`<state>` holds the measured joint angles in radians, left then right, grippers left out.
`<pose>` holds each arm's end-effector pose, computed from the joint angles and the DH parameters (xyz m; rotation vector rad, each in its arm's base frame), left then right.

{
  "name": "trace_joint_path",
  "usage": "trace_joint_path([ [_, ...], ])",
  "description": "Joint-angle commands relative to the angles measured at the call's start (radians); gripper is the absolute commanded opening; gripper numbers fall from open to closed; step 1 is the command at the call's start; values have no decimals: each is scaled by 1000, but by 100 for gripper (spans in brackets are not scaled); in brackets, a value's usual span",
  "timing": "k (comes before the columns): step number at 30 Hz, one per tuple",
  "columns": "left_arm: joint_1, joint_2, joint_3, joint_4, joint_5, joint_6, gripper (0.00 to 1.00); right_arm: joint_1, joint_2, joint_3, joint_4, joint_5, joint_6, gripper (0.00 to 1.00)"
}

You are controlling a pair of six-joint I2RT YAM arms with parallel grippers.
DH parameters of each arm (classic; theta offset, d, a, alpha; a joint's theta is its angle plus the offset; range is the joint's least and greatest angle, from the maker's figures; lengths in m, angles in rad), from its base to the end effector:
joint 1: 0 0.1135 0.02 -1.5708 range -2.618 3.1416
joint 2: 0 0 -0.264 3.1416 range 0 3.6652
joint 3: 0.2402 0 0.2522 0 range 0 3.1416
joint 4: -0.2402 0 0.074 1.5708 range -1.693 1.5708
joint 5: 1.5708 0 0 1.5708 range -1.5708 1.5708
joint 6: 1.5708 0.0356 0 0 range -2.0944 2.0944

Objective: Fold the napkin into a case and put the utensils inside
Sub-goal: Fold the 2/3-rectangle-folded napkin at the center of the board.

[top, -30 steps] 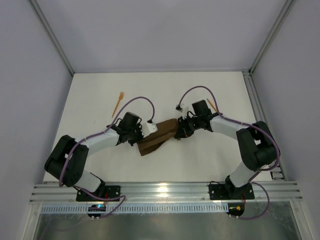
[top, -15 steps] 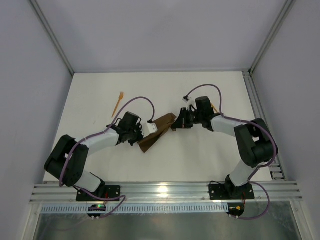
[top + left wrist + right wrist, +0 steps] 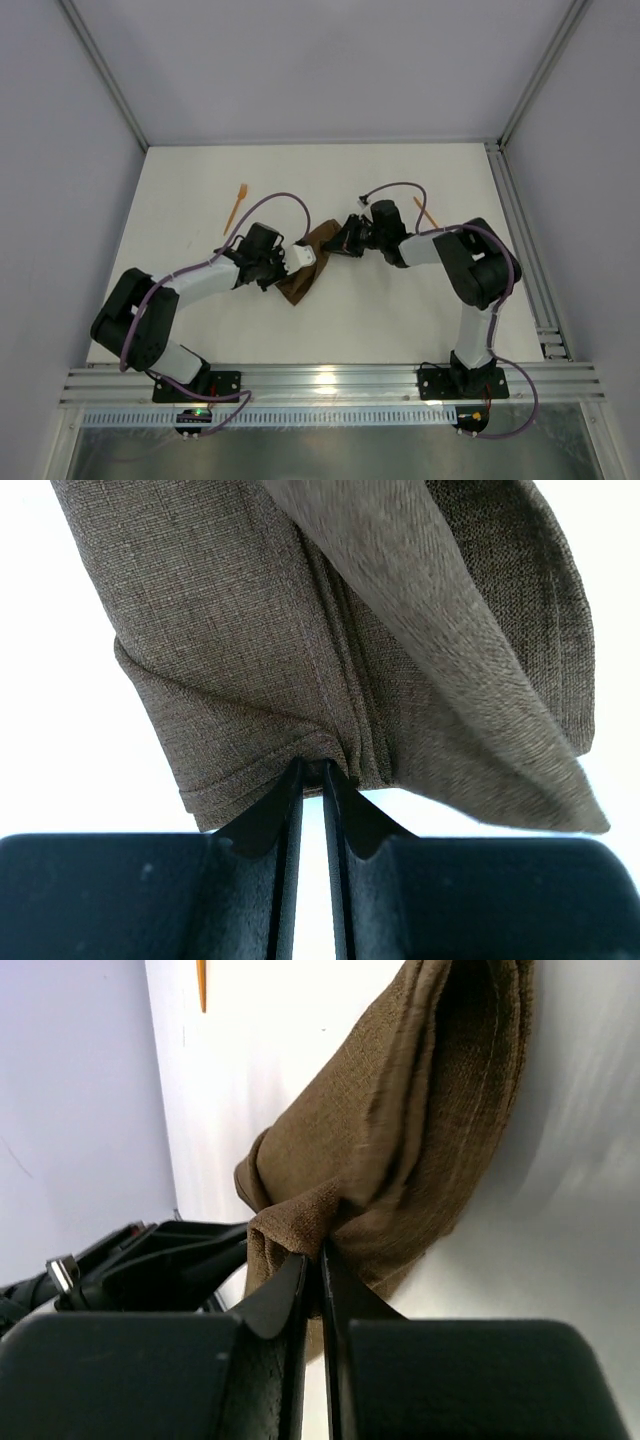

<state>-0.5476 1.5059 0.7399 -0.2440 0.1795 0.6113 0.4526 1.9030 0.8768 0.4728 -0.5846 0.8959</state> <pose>0.2349 -0.1507 0.1580 1.4621 2.1127 -0.2075 0.3264 0.1806 0.1301 0.1308 2.3578 1.3582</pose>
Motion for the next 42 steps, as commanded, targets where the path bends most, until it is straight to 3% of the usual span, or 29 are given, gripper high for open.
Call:
trace_joint_path([
  [1,-3,54,-13,-72,40,5,15,44,59,37,194,60,181,9],
  [4,-3,53,-19,-72,35,8,15,52,94,42,231,124,254,9],
  [13,-3,33,-31,-74,37,11,17,52,56,31,44,345,230,20],
  [17,-3,39,-25,-78,35,5,18,52,61,54,-43,368,255,38],
  [18,-3,40,-25,-80,35,4,18,52,51,44,-40,376,256,48],
  [20,-3,39,-27,-81,35,1,18,51,30,18,-36,411,252,53],
  [25,-3,42,-28,-81,34,2,18,52,-13,28,-99,448,201,51],
  [30,-3,28,-20,-72,34,-25,19,51,34,1,-41,410,271,50],
  [42,51,-55,13,-115,90,-77,40,49,77,25,-85,456,276,50],
])
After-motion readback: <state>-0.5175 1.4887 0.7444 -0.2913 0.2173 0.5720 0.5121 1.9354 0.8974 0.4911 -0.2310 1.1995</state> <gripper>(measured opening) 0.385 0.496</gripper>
